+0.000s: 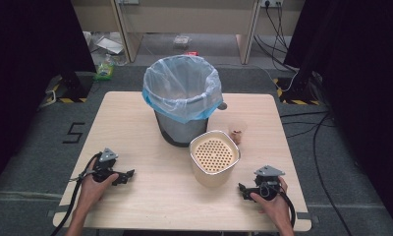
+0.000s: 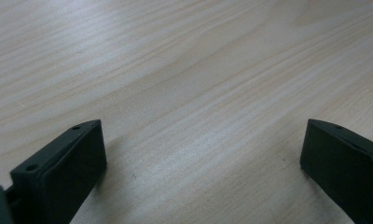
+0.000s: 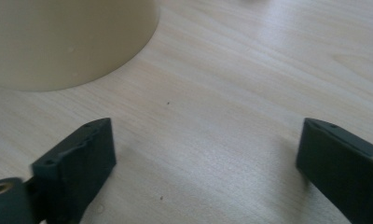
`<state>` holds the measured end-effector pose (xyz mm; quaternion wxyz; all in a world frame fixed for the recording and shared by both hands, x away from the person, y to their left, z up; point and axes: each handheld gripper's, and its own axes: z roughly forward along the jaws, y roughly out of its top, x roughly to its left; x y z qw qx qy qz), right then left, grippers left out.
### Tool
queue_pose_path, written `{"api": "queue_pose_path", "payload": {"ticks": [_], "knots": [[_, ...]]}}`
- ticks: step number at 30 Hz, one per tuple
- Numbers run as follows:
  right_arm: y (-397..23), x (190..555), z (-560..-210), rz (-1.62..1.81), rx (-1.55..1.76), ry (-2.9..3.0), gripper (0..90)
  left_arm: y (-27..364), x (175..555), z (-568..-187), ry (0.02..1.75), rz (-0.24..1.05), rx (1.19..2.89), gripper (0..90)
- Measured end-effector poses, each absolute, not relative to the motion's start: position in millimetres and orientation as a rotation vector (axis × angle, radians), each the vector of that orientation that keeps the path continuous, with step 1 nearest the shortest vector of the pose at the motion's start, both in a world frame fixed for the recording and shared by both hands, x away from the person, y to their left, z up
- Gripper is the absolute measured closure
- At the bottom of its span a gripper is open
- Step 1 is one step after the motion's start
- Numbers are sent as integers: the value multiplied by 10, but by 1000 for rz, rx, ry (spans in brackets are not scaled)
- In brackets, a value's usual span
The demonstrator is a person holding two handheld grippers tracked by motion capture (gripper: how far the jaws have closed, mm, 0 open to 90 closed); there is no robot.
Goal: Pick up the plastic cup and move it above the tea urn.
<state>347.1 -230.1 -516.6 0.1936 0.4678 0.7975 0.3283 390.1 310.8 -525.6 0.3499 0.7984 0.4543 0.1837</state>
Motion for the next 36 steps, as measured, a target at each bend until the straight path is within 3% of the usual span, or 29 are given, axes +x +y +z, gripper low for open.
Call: {"api": "queue_pose_path", "payload": {"ticks": [4,17,36], "knots": [[-2342,3466,-5145,940,1298,2220,182,3108,3901,-5256,1177,476,2069,0],[-2448,3527,-4955,967,1332,2139,223,3108,3901,-5256,1177,476,2068,0],[-2601,4027,-4370,975,1366,2036,410,3108,3901,-5256,1177,476,2068,0]]}}
